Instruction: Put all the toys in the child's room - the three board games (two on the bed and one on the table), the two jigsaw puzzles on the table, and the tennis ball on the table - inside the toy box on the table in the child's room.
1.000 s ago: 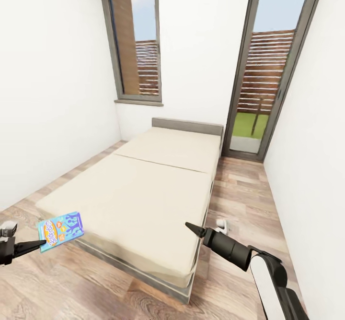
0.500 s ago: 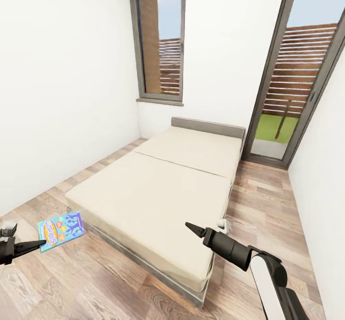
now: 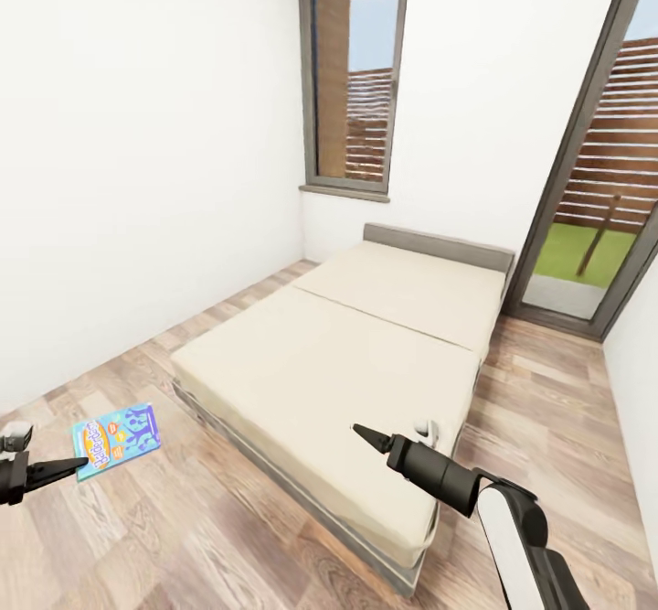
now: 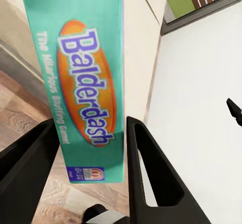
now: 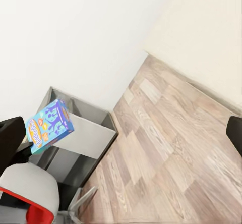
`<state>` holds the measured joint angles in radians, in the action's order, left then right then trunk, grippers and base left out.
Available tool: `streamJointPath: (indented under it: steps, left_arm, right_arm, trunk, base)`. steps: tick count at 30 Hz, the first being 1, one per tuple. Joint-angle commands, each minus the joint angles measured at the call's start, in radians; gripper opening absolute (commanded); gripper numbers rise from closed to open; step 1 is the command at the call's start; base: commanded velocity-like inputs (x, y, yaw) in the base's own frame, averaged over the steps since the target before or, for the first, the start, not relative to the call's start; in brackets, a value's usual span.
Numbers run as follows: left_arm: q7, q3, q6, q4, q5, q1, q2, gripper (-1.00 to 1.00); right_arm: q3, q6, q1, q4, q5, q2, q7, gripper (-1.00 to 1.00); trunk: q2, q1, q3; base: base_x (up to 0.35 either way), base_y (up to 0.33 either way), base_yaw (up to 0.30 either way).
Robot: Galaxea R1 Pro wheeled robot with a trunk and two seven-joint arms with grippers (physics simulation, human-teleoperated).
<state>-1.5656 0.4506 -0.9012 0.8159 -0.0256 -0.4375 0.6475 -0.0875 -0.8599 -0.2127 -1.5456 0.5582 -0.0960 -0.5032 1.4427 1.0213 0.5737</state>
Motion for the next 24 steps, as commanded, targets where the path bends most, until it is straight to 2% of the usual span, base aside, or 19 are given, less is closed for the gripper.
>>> streamJointPath:
  steps: [1, 7, 18, 24]
  left_arm:
    - [-0.005, 0.000, -0.010, -0.001, -0.002, -0.001, 0.000, -1.00]
    - [-0.005, 0.000, -0.010, 0.000, -0.002, -0.001, -0.001, -1.00]
    - [-0.005, 0.000, -0.010, 0.000, -0.003, -0.001, -0.002, -1.00]
    - [-0.005, -0.001, -0.010, -0.001, -0.002, -0.001, -0.002, -1.00]
  right_arm:
    - [0.001, -0.007, -0.001, -0.001, -0.001, -0.001, -0.005, 1.00]
    - [0.024, -0.007, -0.001, -0.001, -0.002, -0.001, -0.004, 1.00]
    - [0.028, -0.007, -0.001, -0.001, -0.002, 0.000, -0.005, 1.00]
    - [0.029, -0.007, -0.001, -0.001, -0.002, 0.000, -0.005, 1.00]
  trunk:
    - [-0.007, -0.004, -0.001]
    - [-0.049, -0.027, -0.016]
    - [-0.126, -0.069, -0.042]
    - [-0.126, -0.069, -0.037]
  base:
    - [0.000, 0.000, 0.271]
    - [0.000, 0.000, 0.271]
    - [0.000, 0.000, 0.271]
    - [0.000, 0.000, 0.271]
